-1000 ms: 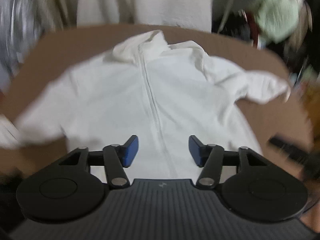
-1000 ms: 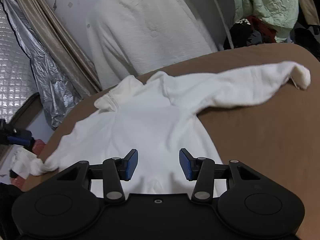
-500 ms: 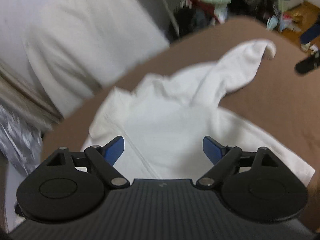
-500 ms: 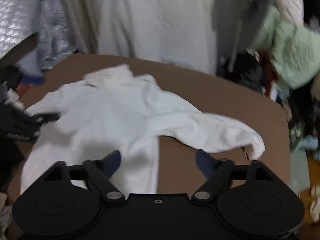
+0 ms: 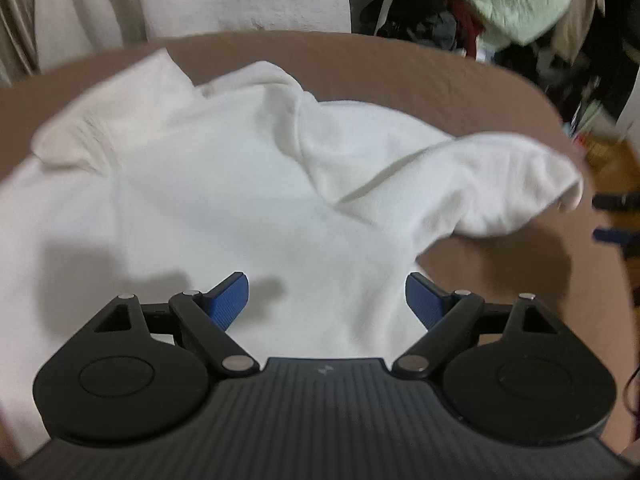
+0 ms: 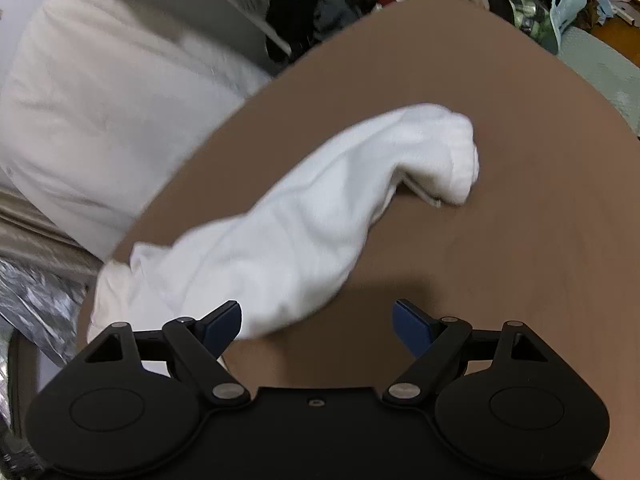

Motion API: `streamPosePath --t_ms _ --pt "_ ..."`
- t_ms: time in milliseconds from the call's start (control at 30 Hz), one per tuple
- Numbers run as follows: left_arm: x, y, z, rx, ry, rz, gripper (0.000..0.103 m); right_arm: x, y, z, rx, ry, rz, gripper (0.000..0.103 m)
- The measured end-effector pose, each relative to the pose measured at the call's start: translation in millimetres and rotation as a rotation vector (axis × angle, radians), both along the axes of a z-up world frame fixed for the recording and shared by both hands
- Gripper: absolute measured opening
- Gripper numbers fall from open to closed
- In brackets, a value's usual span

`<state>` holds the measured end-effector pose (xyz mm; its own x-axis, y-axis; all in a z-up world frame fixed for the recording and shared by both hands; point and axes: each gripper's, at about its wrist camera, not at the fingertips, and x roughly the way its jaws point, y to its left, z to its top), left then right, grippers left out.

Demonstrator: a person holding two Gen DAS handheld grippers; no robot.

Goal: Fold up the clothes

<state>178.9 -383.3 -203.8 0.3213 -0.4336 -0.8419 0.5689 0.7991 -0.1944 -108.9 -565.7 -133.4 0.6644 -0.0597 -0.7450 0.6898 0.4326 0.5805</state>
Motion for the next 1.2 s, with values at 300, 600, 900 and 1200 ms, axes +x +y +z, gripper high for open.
streamPosePath --t_ms 300,600,900,1200 --pt "27 -50 -42 0.163 -0.325 -0.126 0.086 -3 -3 -45 -0.049 -0.249 -0.136 0.087" --pt "46 -84 -71 -0.018 -0.140 -0.206 0.086 20 -49 -94 -0.056 -0.280 -0.199 0.091" --pt "32 -93 -92 -0.017 -0.111 -0.345 0.086 27 -54 -41 -0.545 -0.231 -0.244 0.013" --pt "44 -89 -95 -0.006 -0.011 -0.338 0.086 19 -105 -96 -0.255 0.024 -0.288 0.029"
